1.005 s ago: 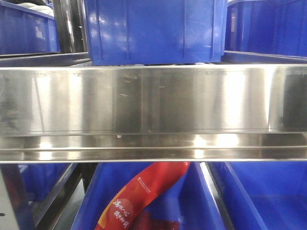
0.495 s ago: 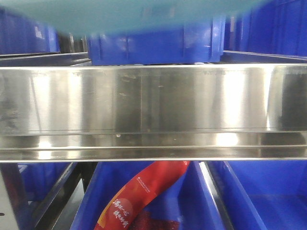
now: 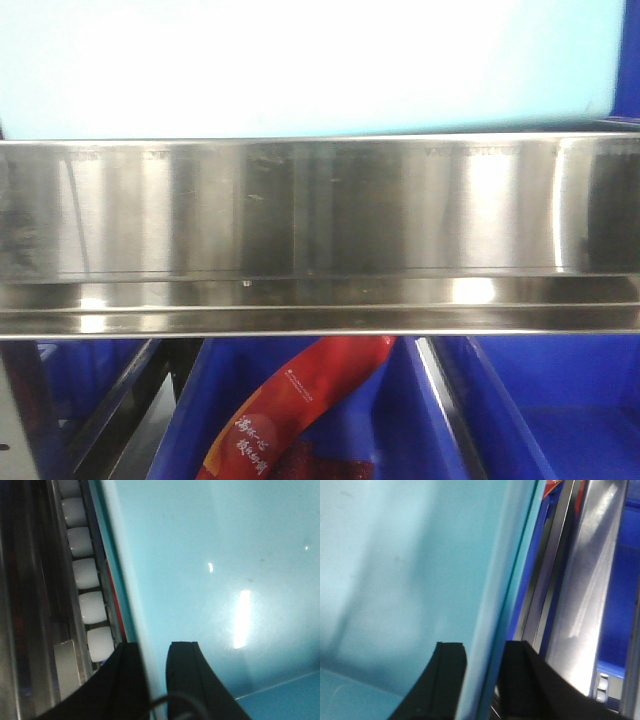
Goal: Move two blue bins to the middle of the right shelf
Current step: 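Raise both grippers and lower the nested bins onto the middle shelf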
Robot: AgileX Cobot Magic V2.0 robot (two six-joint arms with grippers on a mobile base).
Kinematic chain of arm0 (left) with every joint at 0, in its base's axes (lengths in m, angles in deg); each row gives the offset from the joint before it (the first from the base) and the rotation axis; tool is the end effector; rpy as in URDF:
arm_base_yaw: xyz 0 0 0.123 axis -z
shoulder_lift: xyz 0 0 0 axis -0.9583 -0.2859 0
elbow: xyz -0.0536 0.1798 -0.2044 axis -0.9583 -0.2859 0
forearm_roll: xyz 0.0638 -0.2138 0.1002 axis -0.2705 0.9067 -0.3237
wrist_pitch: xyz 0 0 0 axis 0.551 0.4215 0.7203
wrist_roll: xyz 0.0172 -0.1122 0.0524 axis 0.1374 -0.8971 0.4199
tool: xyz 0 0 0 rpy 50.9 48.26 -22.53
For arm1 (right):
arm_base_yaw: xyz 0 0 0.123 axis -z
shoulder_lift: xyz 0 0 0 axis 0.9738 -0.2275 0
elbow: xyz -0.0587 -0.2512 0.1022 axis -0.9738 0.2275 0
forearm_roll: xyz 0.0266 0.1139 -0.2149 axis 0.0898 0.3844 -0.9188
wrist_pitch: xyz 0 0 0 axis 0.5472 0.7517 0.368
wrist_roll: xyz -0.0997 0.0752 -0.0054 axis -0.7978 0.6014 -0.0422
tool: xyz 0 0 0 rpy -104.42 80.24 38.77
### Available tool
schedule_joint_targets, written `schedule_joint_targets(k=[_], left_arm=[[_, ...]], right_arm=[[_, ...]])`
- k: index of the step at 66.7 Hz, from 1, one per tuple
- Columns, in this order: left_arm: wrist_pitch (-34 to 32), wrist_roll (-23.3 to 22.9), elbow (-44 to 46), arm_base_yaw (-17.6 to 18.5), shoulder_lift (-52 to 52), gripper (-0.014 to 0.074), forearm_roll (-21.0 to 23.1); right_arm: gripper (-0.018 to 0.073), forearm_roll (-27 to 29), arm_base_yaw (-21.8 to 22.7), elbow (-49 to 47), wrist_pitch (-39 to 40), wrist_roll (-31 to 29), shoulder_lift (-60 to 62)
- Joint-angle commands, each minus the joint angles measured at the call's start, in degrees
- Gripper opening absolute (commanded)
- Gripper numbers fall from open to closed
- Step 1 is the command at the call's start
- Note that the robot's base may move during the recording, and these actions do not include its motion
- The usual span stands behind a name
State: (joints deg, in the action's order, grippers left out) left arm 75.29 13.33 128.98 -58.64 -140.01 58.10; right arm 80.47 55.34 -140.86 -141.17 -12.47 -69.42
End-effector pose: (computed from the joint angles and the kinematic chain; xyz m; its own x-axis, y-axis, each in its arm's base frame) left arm 0.3018 -0.0970 0.3510 -0.8548 0.0823 -0.5124 0.2050 0.9606 -0.1877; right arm 0.2821 0.1354 0.3392 -0.8211 -0.2292 -0.5227 -0.3790 0.9038 0.1990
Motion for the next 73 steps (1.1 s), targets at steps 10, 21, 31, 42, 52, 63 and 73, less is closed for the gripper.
schedule_joint_targets(k=[10, 21, 31, 42, 52, 63, 73], left_arm=[[-1.5, 1.1, 0.2, 0.3, 0.6, 0.0441, 2.9], [-2.5, 1.1, 0.3, 0.3, 2.1, 0.0610, 3.2], [-4.5, 1.1, 0.3, 0.3, 6.3, 0.0589, 3.2], [-7.2, 1.1, 0.3, 0.3, 13.1, 0.0589, 2.2], [-9.1, 1.1, 0.3, 0.3, 19.5, 0.0487, -2.3], [-9.0, 0.9, -2.9, 0.3, 26.4, 0.0028, -8.9], [-14.9, -1.3, -13.0, 0.3, 34.4, -0.0111, -11.6]], right_arm=[[0.0566, 1.8, -0.4, 0.0, 2.6, -1.2, 0.4], [0.0544, 1.8, -0.4, -1.0, 3.5, -1.2, 2.2], [0.0496, 1.7, -0.3, -3.2, 4.4, -1.2, 5.1], [0.0356, -1.5, -0.2, -3.9, 5.8, -1.2, 9.9], [0.0050, -7.0, -0.2, -3.9, 5.6, -1.1, 14.4], [-0.0157, -12.6, -0.2, -1.7, 6.4, 0.7, 20.1], [-0.0154, -20.6, -0.2, 7.7, 11.3, 4.9, 28.1]])
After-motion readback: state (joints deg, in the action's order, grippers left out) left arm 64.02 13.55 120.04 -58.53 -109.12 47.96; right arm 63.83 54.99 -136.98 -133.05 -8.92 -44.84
